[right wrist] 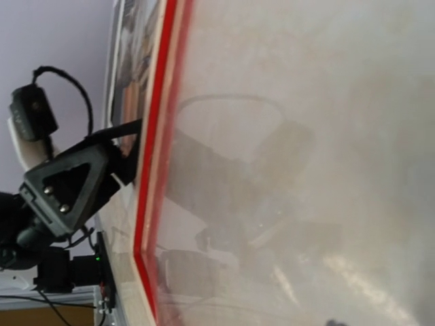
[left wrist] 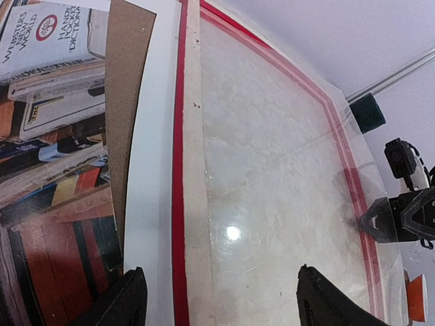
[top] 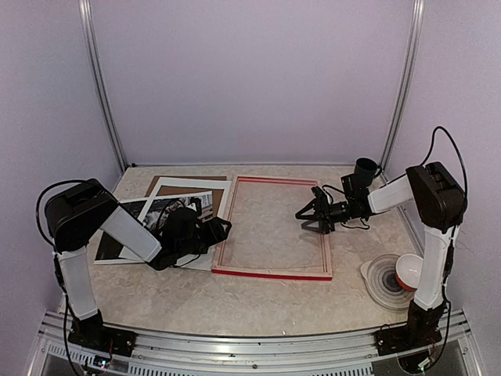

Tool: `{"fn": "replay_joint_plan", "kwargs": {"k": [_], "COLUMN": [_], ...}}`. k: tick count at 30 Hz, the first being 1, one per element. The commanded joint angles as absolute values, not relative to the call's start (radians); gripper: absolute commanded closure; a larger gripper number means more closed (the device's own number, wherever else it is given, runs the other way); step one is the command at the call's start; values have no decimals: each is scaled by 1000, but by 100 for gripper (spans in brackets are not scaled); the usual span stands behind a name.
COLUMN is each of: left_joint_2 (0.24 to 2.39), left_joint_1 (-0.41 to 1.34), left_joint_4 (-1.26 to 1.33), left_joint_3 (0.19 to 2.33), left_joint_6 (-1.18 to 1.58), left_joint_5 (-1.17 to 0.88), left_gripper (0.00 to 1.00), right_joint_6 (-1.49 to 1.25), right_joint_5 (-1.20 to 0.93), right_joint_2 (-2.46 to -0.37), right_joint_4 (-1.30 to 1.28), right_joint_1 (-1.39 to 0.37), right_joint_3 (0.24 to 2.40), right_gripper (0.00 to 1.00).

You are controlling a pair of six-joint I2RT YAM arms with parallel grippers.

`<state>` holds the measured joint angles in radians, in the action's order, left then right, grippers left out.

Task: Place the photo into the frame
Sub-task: Place the glass panel at the frame body.

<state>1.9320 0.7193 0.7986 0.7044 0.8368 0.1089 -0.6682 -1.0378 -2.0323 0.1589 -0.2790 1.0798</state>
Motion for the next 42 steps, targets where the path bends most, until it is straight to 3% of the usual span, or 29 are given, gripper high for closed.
{"fn": "replay_joint_plan", "kwargs": {"k": [1,26,42], "left_joint_2": [1962,1962,1973], "left_joint_1": [732,727,724], "left_joint_4": [756,789,817], "left_joint_3": [713,707,697], "left_joint_6": [836,840,849], "left_joint_5": [62,46,40], "left_gripper": [25,26,26], "right_joint_6": [-603,-459,-395], "right_joint_5": [-980,-672,-572], "right_joint_2": [-1986,-1964,-1952], "right_joint_4": [39,-364,-491], "right_joint_1": [-284,-333,-354], "right_joint_3": [1127,1289,1349], "right_gripper": [32,29,28]}}
